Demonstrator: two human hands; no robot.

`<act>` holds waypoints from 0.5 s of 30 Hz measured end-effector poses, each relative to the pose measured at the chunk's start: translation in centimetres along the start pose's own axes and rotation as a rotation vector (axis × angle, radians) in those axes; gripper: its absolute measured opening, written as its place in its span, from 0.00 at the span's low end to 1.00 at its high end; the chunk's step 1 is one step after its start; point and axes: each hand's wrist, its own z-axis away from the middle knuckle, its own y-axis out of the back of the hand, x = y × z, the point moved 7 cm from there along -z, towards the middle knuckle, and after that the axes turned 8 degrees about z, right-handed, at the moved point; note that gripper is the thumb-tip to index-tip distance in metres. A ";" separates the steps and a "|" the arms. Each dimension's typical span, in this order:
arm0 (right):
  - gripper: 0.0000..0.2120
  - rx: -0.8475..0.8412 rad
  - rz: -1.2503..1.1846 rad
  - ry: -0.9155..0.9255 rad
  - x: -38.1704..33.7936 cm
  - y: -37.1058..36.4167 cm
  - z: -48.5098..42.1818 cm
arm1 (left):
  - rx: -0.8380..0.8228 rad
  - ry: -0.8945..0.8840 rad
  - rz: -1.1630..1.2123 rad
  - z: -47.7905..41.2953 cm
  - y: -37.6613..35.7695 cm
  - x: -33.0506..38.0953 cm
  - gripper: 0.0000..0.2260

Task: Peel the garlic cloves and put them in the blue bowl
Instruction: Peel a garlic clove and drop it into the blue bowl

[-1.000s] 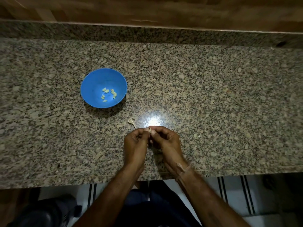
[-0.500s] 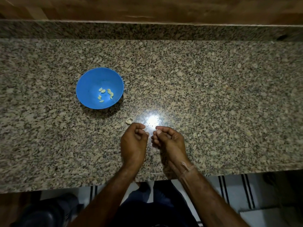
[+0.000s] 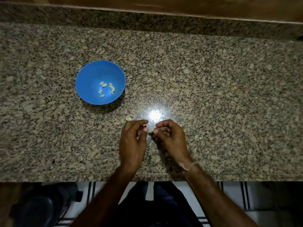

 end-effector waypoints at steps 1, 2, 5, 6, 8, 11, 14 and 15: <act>0.07 -0.011 0.012 0.016 -0.2 -0.3 0.0 | -0.001 0.027 0.057 0.1 0.1 -0.1 0.06; 0.09 -0.024 0.004 0.015 -0.3 -0.8 0.1 | 0.000 0.056 0.094 0.1 0.2 -0.2 0.03; 0.07 -0.077 -0.075 0.006 -0.8 -2.1 0.5 | 0.037 0.111 0.146 0.2 1.0 -0.9 0.04; 0.05 -0.078 -0.057 0.037 -1.0 -2.3 0.7 | 0.071 0.120 0.148 0.1 1.9 -1.2 0.05; 0.09 -0.048 0.055 0.142 -1.3 -1.7 1.4 | 0.170 0.125 0.137 -0.3 4.1 -2.4 0.04; 0.28 0.013 0.650 0.317 0.1 0.0 2.6 | 0.237 0.112 0.098 -0.8 6.8 -4.7 0.04; 0.40 -0.014 1.178 0.394 3.6 0.8 3.7 | 0.220 0.067 0.017 -0.4 7.5 -5.7 0.10; 0.41 -0.012 1.257 0.390 4.4 0.9 4.1 | 0.216 0.046 -0.010 0.0 7.4 -5.7 0.13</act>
